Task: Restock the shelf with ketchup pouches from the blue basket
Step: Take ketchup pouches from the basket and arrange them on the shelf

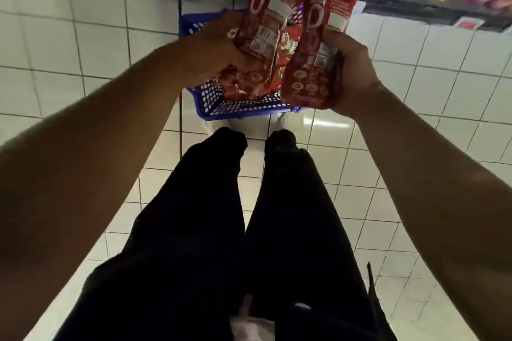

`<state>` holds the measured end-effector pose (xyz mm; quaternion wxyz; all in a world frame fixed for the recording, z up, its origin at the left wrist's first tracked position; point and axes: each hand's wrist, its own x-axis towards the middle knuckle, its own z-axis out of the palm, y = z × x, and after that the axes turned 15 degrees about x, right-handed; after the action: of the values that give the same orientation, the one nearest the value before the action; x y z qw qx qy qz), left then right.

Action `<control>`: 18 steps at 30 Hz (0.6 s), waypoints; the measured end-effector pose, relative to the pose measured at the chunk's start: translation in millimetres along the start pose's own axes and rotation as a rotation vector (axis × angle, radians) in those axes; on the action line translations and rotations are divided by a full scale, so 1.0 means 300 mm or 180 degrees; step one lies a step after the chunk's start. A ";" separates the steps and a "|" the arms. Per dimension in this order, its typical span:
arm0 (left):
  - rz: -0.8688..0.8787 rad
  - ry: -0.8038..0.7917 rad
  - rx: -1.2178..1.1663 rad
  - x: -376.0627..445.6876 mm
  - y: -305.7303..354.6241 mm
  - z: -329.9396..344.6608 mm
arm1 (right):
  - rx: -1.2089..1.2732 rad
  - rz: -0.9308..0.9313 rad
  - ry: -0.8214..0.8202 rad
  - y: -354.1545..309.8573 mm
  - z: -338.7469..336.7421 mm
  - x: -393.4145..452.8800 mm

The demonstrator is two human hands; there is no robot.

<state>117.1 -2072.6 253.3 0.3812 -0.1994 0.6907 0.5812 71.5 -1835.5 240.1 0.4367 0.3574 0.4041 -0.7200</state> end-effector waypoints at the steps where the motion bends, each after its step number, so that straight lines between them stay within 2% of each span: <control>1: 0.0066 -0.0074 -0.0350 -0.061 0.045 -0.021 | -0.0100 -0.0091 -0.0046 -0.018 0.055 -0.071; 5: 0.0512 -0.0197 -0.0816 -0.284 0.258 -0.089 | -0.0362 -0.0541 -0.0420 -0.081 0.251 -0.349; 8: 0.0765 -0.0211 -0.1240 -0.445 0.429 -0.128 | -0.0113 -0.0722 -0.0714 -0.138 0.376 -0.516; 11: 0.0921 -0.0075 -0.1035 -0.586 0.583 -0.152 | 0.0085 -0.0870 -0.0993 -0.206 0.488 -0.658; 15: 0.1119 -0.0193 -0.1031 -0.708 0.708 -0.195 | 0.0168 -0.1111 -0.0918 -0.256 0.629 -0.781; 18: 0.0990 0.0008 -0.1728 -0.795 0.787 -0.227 | 0.0134 -0.1282 -0.1026 -0.262 0.729 -0.861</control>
<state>77.4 -2119.8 590.1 0.2197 -0.1864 0.5330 0.7955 57.8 -1920.3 576.7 0.3357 0.1593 0.3771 -0.8483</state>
